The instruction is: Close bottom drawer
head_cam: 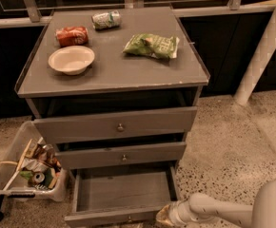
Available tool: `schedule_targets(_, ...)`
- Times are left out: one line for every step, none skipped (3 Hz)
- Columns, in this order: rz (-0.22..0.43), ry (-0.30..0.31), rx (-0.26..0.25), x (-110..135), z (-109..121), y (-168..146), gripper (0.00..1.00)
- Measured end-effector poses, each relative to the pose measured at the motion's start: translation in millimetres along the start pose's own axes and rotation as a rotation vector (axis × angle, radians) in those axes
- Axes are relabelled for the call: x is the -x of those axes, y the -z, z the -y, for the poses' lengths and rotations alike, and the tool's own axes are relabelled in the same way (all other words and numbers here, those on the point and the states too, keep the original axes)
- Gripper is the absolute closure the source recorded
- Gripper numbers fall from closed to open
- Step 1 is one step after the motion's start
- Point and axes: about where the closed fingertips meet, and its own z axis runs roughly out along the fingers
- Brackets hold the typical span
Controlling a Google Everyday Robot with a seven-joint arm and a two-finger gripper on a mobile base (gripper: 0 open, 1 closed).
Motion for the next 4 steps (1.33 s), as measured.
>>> schedule_targets(0.000,0.000,0.000,0.0,0.0,0.0,0.17)
schedule_targets(0.025,0.006,0.000,3.3,9.4,-4.5,0.00)
schedule_targets(0.027,0.006,0.000,3.6,7.6,-4.9,0.18)
schedule_targets(0.066,0.035,0.009,8.9,24.9,-12.7,0.42)
